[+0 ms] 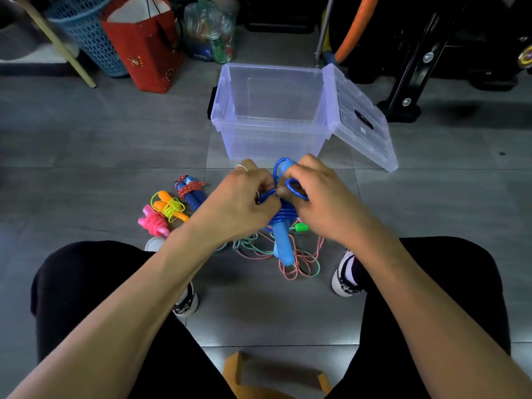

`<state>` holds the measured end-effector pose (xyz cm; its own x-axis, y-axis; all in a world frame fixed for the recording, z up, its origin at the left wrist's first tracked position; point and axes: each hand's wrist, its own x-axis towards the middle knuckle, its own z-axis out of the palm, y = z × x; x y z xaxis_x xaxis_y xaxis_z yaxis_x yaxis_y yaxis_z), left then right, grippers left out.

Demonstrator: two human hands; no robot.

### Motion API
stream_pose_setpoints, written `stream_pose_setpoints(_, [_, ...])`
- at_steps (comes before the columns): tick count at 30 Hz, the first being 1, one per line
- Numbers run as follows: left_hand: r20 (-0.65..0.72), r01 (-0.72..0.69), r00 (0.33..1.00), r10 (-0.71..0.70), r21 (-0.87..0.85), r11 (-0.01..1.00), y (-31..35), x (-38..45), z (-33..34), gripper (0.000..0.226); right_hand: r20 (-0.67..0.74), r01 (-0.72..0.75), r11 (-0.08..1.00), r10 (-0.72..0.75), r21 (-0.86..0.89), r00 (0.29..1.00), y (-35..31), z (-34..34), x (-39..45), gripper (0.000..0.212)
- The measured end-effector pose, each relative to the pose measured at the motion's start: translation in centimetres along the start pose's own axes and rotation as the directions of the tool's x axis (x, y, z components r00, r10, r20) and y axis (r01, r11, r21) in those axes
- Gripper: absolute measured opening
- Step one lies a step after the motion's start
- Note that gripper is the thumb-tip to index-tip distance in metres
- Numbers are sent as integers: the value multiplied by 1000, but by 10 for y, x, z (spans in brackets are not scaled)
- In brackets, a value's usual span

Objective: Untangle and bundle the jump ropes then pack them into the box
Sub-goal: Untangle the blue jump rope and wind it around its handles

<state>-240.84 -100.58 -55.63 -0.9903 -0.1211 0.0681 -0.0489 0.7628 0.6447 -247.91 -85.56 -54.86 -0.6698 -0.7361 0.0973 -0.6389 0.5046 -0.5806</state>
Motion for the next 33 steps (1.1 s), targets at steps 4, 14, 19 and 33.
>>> stream_pose_setpoints(4, [-24,-76,997,76,14,997,-7,-2,8,6,-93,-71,977,91,201,992,8,-9,3,38])
stream_pose_setpoints(14, [-50,-76,996,74,-24,997,-15,0,18,10,-3,-208,803,253,558,968,-2,-11,2,27])
stream_pose_setpoints(19, [-20,-94,995,93,-7,996,-13,-3,18,7,-205,-25,965,81,262,975,6,-7,-4,31])
stream_pose_setpoints(33, [-66,-176,980,187,147,973,-11,-12,13,33,-185,90,996,-86,14,979,8,7,-7,11])
